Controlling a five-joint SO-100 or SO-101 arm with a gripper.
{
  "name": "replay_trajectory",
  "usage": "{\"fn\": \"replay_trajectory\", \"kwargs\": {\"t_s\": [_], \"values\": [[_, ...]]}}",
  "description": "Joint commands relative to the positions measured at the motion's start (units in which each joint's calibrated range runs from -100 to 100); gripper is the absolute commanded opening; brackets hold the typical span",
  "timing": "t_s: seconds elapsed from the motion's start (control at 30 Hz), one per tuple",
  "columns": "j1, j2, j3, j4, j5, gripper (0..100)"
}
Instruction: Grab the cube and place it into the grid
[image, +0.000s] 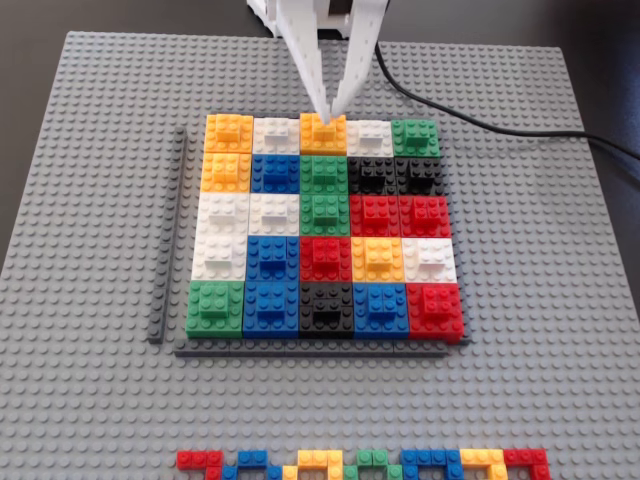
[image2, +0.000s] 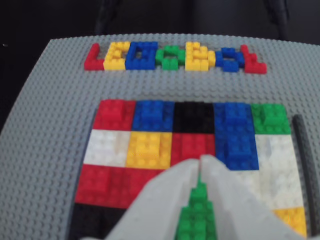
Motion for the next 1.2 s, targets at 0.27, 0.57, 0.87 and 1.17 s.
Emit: {"fn": "replay_trajectory", "kwargs": {"t_s": [0.27, 0.57, 0.87, 1.17], "values": [[-0.5, -2.1, 6.2, -2.2, 1.1, 0], [-0.5, -2.1, 6.2, 3.9, 1.6, 0], [-0.2, -2.1, 6.2, 9.7, -2.1, 0], [0.2, -2.1, 6.2, 11.7, -0.8, 0]]}}
